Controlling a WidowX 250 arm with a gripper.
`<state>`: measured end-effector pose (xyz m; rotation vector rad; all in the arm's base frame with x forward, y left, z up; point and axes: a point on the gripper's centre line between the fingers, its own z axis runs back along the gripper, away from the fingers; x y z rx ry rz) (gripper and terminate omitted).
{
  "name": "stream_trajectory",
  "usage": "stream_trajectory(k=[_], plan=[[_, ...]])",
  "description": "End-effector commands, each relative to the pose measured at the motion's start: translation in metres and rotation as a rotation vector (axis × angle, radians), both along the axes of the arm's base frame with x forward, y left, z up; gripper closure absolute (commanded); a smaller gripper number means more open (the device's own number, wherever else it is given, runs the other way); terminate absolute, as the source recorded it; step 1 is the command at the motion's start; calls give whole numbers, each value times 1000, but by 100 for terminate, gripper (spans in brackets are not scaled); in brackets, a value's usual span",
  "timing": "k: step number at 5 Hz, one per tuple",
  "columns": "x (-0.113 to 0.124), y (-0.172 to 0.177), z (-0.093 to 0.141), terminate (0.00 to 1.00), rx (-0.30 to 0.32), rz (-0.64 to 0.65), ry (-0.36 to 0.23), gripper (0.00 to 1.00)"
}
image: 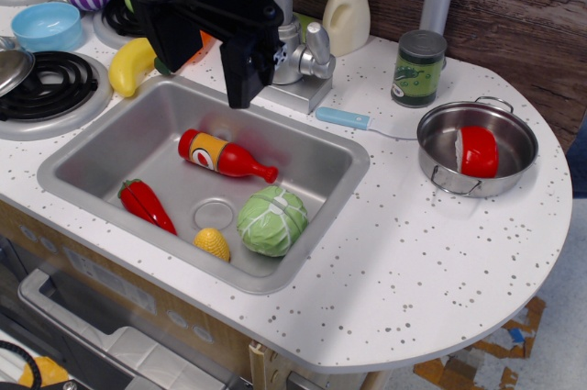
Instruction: Take sushi out of pan
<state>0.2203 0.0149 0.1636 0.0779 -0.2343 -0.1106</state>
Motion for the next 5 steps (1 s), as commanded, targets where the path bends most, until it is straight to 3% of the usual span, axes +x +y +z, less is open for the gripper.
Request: stream_trajectory(k=[1, 3, 4, 5], plan=[[0, 0, 0, 0, 0, 0, 0, 0], [71, -53, 12, 0, 25, 255, 48, 0], [103, -78, 4, 0, 49, 332, 17, 0], [144, -96, -19, 0, 46, 394, -67, 0]])
